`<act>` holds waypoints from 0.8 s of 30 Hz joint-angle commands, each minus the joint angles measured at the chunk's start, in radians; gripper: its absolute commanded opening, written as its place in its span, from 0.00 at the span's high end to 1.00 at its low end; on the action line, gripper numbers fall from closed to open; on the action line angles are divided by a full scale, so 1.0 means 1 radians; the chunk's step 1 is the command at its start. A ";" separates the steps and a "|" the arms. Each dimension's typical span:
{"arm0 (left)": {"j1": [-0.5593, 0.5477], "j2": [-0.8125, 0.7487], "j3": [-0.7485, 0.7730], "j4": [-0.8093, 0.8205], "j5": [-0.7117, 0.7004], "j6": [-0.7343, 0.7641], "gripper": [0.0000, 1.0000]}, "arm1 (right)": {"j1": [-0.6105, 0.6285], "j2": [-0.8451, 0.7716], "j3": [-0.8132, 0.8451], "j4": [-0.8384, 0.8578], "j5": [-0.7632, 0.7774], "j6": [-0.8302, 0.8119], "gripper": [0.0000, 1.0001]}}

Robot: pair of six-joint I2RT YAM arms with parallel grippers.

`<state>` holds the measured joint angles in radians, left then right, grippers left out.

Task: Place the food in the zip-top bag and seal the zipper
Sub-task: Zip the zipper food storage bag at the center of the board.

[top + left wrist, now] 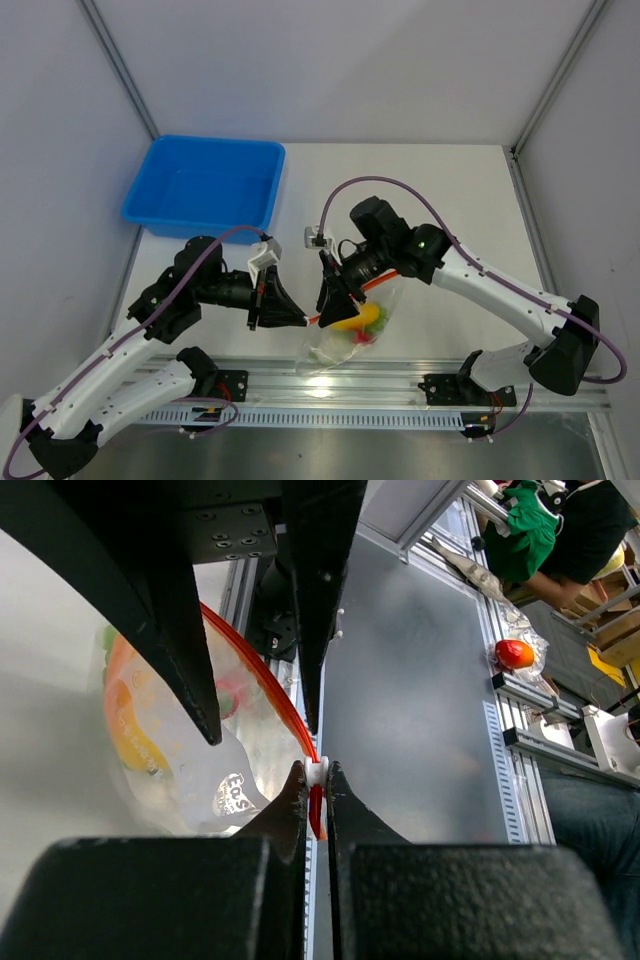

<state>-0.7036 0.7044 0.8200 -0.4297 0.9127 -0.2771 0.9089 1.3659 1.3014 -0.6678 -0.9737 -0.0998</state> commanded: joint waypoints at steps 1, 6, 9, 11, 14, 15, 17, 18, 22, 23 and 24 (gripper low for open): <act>0.009 -0.011 0.045 0.017 0.035 0.027 0.99 | 0.016 0.001 -0.002 -0.006 0.036 -0.020 0.52; 0.007 -0.008 0.042 0.002 0.018 0.038 0.99 | 0.018 -0.031 -0.040 0.031 0.095 0.005 0.90; 0.007 -0.008 0.047 -0.018 -0.007 0.042 0.99 | 0.018 -0.047 -0.054 0.036 0.147 0.015 1.00; 0.007 -0.013 0.048 -0.040 -0.026 0.049 1.00 | 0.018 -0.051 -0.063 0.030 0.171 0.020 1.00; 0.007 -0.022 0.047 -0.060 -0.063 0.053 0.99 | 0.018 -0.068 -0.082 0.037 0.208 0.034 1.00; 0.007 -0.025 0.045 -0.061 -0.078 0.053 0.99 | 0.018 -0.071 -0.085 0.042 0.216 0.037 1.00; 0.007 -0.028 0.044 -0.064 -0.092 0.053 0.99 | 0.018 -0.088 -0.097 0.051 0.224 0.045 1.00; 0.007 -0.029 0.044 -0.064 -0.095 0.053 0.95 | 0.018 -0.091 -0.099 0.054 0.225 0.048 1.00; 0.007 -0.028 0.044 -0.060 -0.118 0.041 0.49 | 0.028 -0.102 -0.097 0.063 0.231 0.061 1.00; 0.007 -0.028 0.044 -0.058 -0.126 0.035 0.39 | 0.030 -0.100 -0.096 0.066 0.236 0.063 1.00; 0.009 -0.034 0.042 -0.055 -0.139 0.032 0.04 | 0.031 -0.102 -0.094 0.066 0.239 0.064 1.00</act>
<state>-0.7017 0.6872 0.8223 -0.4892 0.7982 -0.2306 0.9333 1.2915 1.2072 -0.6189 -0.7746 -0.0479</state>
